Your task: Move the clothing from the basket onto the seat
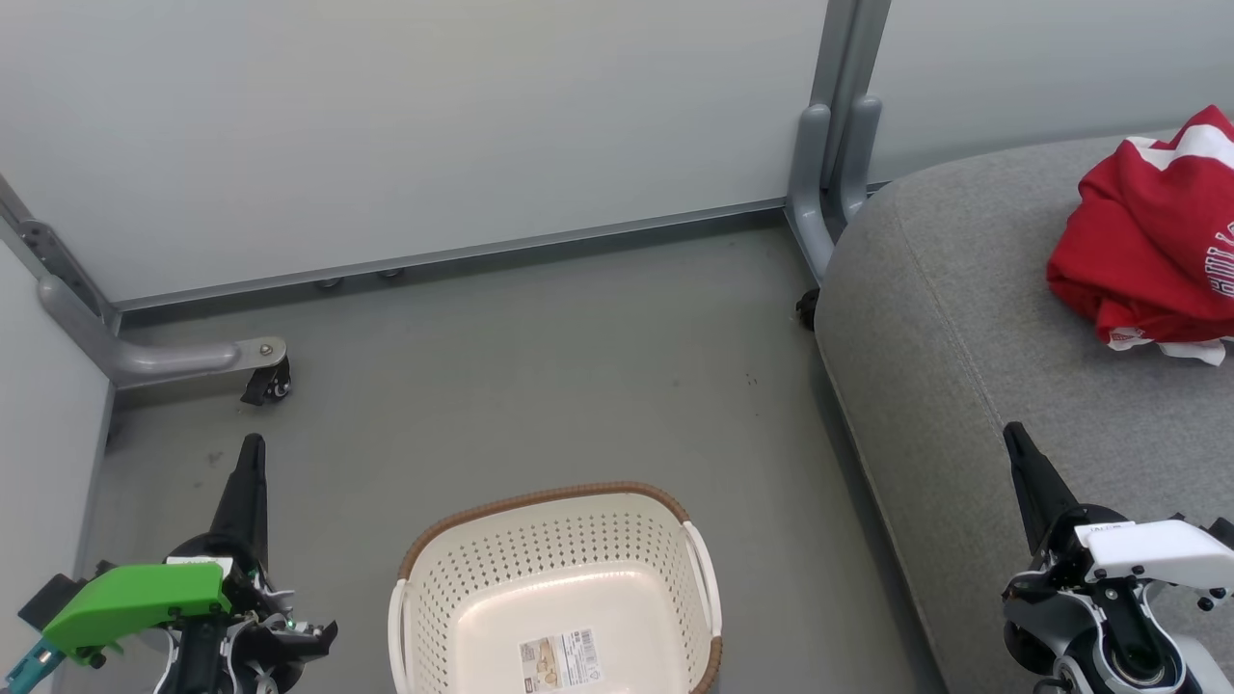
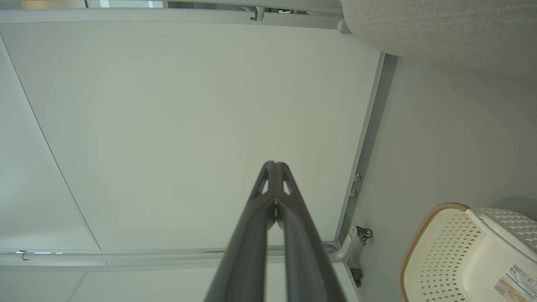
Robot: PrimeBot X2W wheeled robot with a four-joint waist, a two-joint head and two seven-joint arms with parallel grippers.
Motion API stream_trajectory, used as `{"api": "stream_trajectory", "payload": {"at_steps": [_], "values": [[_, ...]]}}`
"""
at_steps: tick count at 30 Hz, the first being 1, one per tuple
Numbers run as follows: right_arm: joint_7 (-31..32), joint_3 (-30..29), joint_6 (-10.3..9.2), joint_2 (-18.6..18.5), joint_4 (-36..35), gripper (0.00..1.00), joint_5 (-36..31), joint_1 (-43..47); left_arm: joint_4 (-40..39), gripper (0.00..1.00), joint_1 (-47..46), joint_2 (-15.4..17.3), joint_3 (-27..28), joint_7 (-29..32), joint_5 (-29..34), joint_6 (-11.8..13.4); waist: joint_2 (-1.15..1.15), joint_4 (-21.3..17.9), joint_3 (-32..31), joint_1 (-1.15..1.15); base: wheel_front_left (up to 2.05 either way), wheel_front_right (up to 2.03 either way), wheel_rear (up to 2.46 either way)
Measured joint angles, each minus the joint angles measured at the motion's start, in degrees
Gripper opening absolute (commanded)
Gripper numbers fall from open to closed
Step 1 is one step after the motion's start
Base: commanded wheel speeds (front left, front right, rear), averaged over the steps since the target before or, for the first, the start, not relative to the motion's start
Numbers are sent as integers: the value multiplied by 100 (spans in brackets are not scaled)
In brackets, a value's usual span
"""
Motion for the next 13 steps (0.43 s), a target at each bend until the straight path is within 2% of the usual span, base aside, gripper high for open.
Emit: {"api": "stream_trajectory", "payload": {"at_steps": [13], "values": [[-36,30,0,-22,-2,0,16,0,0,0,0,0,0,0,0,0,0,0,0,0,0,0,0]]}}
